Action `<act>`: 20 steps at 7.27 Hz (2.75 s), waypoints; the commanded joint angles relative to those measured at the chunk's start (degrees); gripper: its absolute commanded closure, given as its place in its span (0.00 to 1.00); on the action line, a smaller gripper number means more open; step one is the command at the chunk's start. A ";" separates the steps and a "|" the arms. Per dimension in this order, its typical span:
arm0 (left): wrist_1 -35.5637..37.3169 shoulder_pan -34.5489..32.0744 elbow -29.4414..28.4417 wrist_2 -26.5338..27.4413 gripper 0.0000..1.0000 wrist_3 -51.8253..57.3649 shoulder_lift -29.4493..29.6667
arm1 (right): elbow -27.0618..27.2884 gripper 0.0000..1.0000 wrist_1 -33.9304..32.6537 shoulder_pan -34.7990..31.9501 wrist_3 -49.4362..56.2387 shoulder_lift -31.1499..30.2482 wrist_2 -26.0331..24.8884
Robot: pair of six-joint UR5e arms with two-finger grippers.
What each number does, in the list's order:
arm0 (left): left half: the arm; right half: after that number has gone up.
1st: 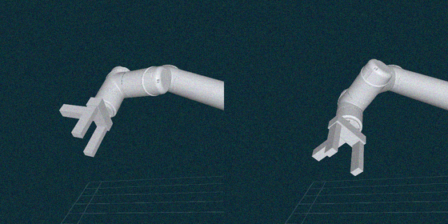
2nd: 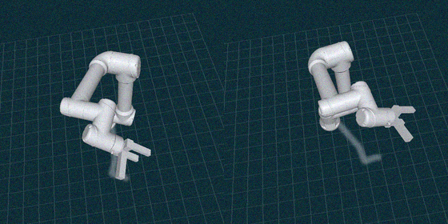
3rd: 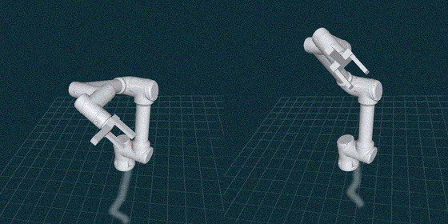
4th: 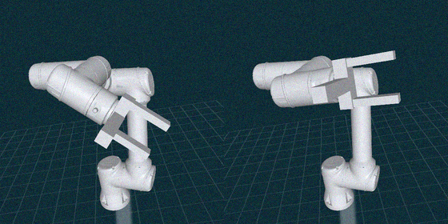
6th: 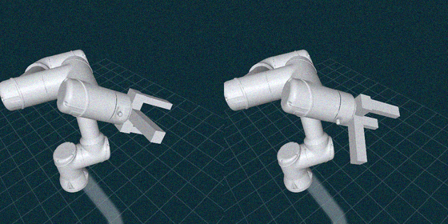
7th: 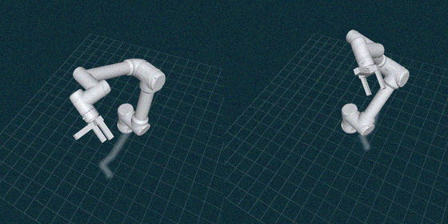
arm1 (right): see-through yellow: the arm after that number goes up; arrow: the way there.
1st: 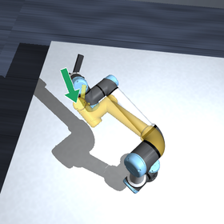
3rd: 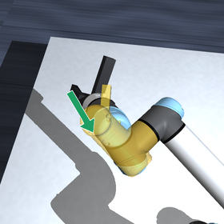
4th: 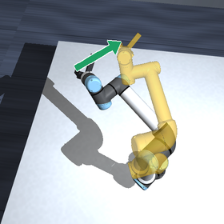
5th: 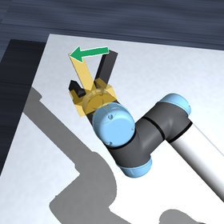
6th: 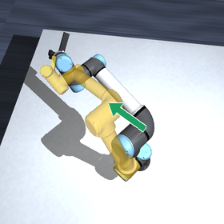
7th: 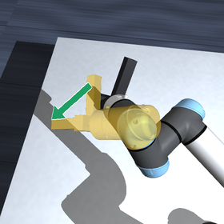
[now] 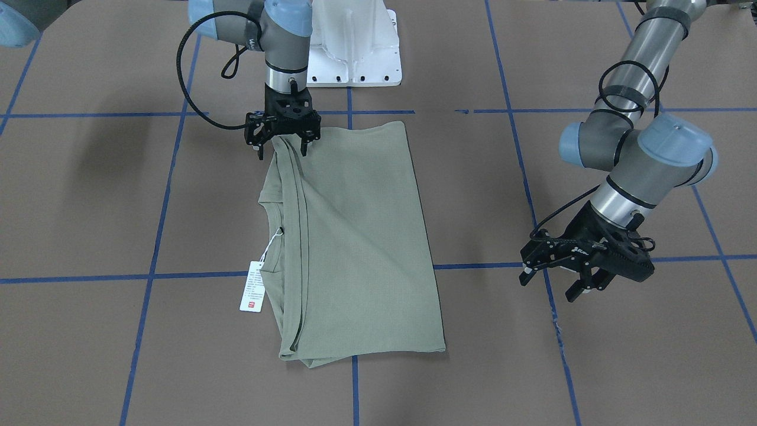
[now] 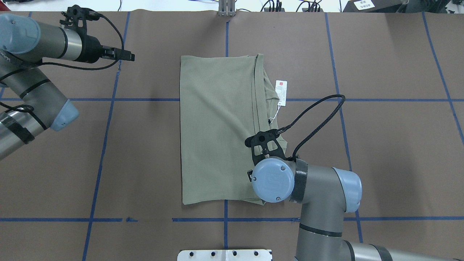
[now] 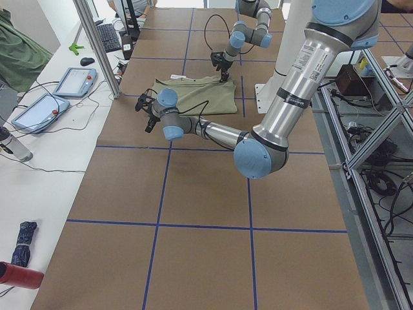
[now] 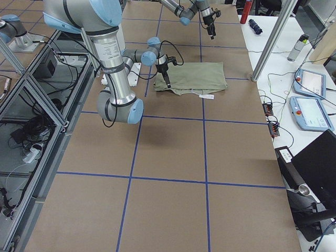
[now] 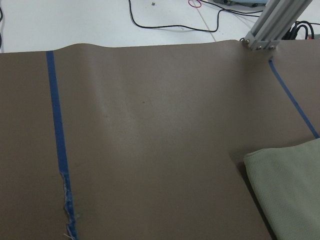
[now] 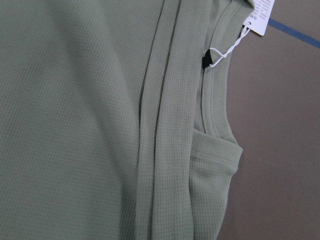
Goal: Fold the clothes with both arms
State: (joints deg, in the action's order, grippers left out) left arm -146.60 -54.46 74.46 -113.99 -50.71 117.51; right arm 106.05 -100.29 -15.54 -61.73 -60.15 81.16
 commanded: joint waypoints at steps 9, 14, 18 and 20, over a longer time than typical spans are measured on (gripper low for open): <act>-0.09 0.76 0.16 0.00 0.00 -0.35 0.00 | 0.20 1.00 -4.48 -3.09 -0.59 -0.85 -2.50; -2.90 0.94 0.07 0.00 0.00 -3.60 0.00 | 3.64 0.39 7.64 -4.14 -9.44 -3.04 2.31; -2.90 0.94 -0.37 0.00 0.00 -3.69 0.00 | -7.04 0.37 17.05 -10.19 -5.90 1.06 5.93; -3.16 1.11 -0.37 0.00 0.00 -3.69 -0.70 | -9.89 0.45 17.58 -10.65 -5.69 2.84 7.25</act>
State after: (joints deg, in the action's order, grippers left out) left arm -149.60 -53.44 74.08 -113.99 -54.38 117.30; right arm 98.22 -83.02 -25.72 -68.13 -58.37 87.62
